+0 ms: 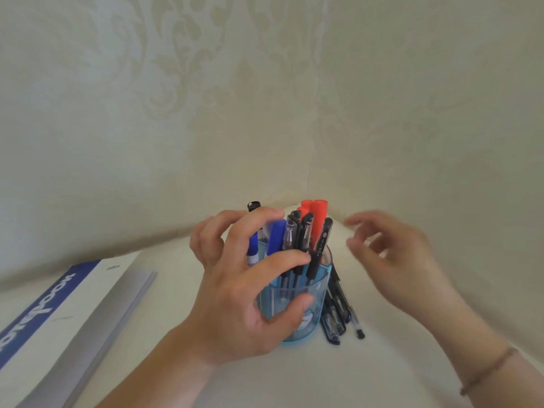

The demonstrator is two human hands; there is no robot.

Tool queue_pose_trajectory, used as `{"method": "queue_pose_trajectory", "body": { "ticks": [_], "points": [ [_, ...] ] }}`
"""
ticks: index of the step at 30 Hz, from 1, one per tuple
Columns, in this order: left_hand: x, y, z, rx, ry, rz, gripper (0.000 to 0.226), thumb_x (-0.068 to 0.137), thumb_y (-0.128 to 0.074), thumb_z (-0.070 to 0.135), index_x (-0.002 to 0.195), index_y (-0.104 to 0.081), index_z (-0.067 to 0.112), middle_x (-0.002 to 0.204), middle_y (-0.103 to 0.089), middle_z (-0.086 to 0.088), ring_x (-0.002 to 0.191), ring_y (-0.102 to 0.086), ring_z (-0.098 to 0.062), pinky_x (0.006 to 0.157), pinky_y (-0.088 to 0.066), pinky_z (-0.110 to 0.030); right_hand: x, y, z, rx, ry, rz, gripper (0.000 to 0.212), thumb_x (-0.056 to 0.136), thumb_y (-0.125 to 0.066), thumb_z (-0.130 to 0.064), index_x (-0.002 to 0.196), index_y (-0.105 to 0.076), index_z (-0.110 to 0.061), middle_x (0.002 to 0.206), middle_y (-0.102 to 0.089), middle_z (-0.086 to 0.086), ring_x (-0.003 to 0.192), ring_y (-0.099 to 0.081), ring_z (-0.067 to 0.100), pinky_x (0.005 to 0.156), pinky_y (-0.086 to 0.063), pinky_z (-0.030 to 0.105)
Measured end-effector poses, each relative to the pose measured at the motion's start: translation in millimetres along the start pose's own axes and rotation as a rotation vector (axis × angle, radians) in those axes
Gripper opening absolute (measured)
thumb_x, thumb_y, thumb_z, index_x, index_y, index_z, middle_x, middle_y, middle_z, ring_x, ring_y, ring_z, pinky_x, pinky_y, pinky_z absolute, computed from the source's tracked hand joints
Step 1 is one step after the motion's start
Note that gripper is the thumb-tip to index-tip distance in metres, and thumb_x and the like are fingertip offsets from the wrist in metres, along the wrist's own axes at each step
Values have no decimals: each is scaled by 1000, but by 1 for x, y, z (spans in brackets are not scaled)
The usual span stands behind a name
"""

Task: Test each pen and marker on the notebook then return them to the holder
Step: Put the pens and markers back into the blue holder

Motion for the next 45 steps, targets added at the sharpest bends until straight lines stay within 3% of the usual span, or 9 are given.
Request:
{"method": "queue_pose_trajectory", "body": {
  "ticks": [4, 11, 17, 20, 23, 28, 36, 41, 45],
  "points": [
    [0, 1, 0, -8, -5, 10, 29, 76, -69, 47, 96, -74, 27, 132, -49, -5, 121, -36, -30, 91, -31, -60, -8, -52, 48, -425, -135, -456, 17, 89, -57, -46, 105, -62, -51, 89, -57, -17, 79, -53, 6, 76, -49, 31],
    [-2, 4, 0, -23, -14, 31, 37, 74, -70, 46, 107, -67, 29, 134, -45, -3, 120, -36, -31, 93, -32, -60, -7, -47, 48, -470, -230, -473, 26, 84, -65, -24, 74, -46, -38, 83, -60, -10, 78, -56, 15, 68, -47, 28],
    [-1, 4, -2, -23, 16, 45, 51, 73, -69, 49, 118, -57, 28, 135, -42, -1, 121, -35, -31, 96, -32, -58, -6, -32, 41, -426, -295, -419, 74, 75, -66, -14, 139, -34, -34, 77, -65, -6, 71, -57, 6, 65, -50, 25],
    [-1, 5, -3, -25, 25, 48, 54, 73, -69, 49, 120, -55, 27, 135, -42, -1, 122, -34, -28, 95, -32, -58, 8, 7, 21, -205, -242, -113, 70, 72, -71, -13, 137, -46, -25, 84, -70, -6, 62, -61, 5, 58, -43, 9],
    [-1, 4, -3, -24, 39, 44, 57, 73, -68, 50, 123, -53, 26, 136, -42, -1, 124, -34, -28, 96, -32, -59, 7, 53, -13, 499, -111, 235, 64, 77, -69, -2, 135, -51, -23, 79, -68, -2, 60, -64, 16, 64, -56, 25],
    [-2, 2, -5, -48, 61, 34, 60, 73, -67, 52, 125, -51, 25, 136, -40, 1, 126, -32, -26, 98, -31, -58, -9, 54, -71, 835, 176, 302, 62, 78, -64, 2, 133, -48, -23, 80, -61, -4, 72, -63, 22, 67, -56, 32],
    [-2, 2, -4, -22, 49, 33, 61, 73, -68, 52, 125, -53, 24, 137, -39, 0, 125, -33, -27, 99, -31, -56, -22, 13, -89, 176, 455, 111, 18, 83, -69, -24, 101, -70, -19, 96, -60, 3, 93, -60, 15, 78, -47, 21],
    [-2, 2, -4, -31, 47, 36, 56, 77, -64, 53, 124, -53, 25, 136, -40, -2, 123, -34, -30, 98, -32, -57, 1, 12, -22, 277, 80, 147, 15, 85, -63, -16, 81, -63, -31, 69, -63, -7, 60, -55, 16, 57, -43, 26],
    [-2, 3, -4, -28, 42, 38, 59, 73, -69, 50, 125, -53, 25, 136, -40, -2, 124, -34, -28, 97, -32, -58, -2, -38, 35, -397, -177, -359, 15, 79, -66, -37, 84, -52, -38, 71, -62, -13, 64, -56, 4, 67, -52, 33]
  ]
}}
Point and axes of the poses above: each hand's wrist, its own x-axis towards the middle knuckle, its own y-axis out of the back of the hand, z = x × y, the point moved 9 cm from there along x, towards the middle knuckle
